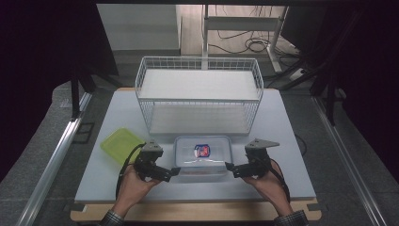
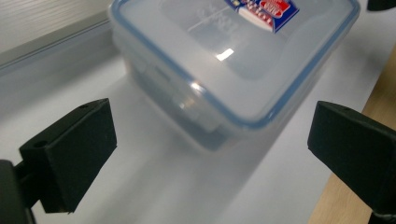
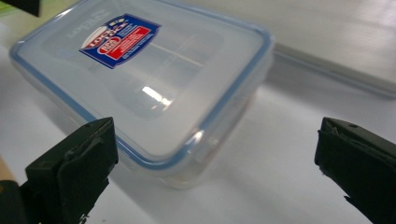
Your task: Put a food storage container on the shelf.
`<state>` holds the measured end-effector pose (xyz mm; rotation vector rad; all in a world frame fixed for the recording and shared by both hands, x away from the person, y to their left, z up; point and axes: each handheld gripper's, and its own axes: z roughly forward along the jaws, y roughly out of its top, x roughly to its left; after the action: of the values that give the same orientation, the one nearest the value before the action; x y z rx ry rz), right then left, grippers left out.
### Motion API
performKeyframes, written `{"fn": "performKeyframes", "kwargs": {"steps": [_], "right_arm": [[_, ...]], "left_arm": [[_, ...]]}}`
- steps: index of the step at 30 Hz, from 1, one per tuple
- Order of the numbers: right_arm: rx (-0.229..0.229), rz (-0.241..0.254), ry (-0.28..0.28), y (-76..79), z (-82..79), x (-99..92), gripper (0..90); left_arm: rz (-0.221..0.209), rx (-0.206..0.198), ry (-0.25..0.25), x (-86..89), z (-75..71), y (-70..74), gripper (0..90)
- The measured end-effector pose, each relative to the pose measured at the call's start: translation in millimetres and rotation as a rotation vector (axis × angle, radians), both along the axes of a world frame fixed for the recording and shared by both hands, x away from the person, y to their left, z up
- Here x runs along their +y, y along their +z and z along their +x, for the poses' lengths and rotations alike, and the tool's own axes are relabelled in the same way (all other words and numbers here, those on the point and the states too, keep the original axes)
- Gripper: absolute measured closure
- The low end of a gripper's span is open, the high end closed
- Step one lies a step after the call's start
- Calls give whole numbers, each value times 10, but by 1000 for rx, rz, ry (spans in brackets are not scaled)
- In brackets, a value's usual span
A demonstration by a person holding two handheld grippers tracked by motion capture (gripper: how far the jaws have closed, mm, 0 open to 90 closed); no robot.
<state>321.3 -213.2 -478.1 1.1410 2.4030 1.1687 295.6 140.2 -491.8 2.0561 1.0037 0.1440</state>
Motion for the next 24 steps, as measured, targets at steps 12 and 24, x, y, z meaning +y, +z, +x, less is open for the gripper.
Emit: {"fn": "performKeyframes", "kwargs": {"steps": [12, 24], "right_arm": [[212, 72, 79, -102, 354, 208, 22], [335, 132, 107, -159, 521, 199, 64]], "left_arm": [[-9, 123, -9, -211, 396, -44, 0], [-96, 262, -31, -198, 510, -131, 17]]}}
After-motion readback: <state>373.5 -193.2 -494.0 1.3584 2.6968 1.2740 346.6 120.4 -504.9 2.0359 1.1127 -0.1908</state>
